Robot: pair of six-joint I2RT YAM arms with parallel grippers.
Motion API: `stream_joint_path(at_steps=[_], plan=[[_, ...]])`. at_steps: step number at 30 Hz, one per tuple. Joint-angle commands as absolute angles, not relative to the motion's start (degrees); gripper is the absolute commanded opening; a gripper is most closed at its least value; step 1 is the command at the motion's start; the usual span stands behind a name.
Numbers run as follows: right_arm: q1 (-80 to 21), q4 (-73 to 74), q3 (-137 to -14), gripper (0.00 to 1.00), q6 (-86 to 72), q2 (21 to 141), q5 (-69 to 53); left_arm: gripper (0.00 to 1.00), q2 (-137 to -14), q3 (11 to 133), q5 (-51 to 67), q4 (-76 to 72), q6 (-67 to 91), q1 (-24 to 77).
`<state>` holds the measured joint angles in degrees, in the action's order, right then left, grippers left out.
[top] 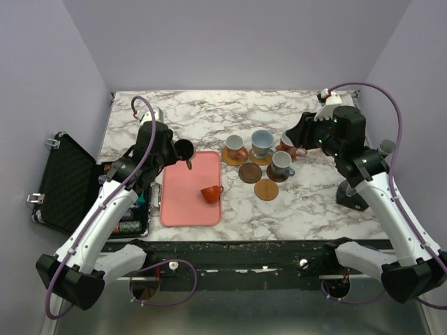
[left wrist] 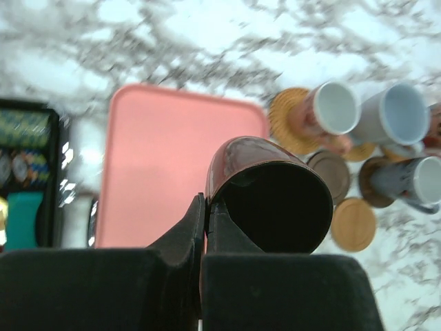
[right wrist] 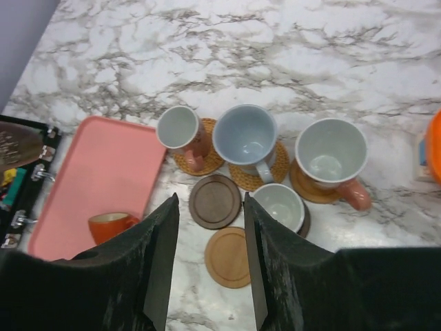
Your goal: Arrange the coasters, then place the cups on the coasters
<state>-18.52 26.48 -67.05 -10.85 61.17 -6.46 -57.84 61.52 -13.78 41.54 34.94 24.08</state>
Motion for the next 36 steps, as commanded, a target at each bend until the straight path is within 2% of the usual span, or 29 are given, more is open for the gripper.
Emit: stream_joint_path(at_steps=[1, 7, 11, 17, 28, 36], plan=[[-24.59, 28.64, -72.49, 0.50, -20.47, 66.08, -3.20, 0.00, -65.64, 65.74, -14.41, 27.00, 34.89, 28.46], [-36.63, 32.52, -79.53, 0.50, -26.62, 74.69, 12.11, 0.00, -76.01, 70.22, -16.09, 19.96, 35.95, 35.50], [-42.97, 34.89, -84.98, 0.50, -27.16, 81.64, 19.59, 0.00, -77.43, 69.00, -14.94, 17.94, 37.52, 36.65], [-47.72, 32.88, -86.84, 0.50, -27.51, 88.94, 21.44, 0.00, -75.15, 62.76, -14.68, 14.15, 39.90, 37.27], [-52.03, 30.41, -88.51, 0.49, -26.90, 95.80, 24.87, 0.00, -74.71, 61.00, -14.06, 13.71, 40.69, 37.44], [-52.21, 30.15, -88.94, 0.26, -25.14, 99.14, 30.58, 0.00, -73.30, 59.68, -13.19, 12.13, 41.22, 37.71]])
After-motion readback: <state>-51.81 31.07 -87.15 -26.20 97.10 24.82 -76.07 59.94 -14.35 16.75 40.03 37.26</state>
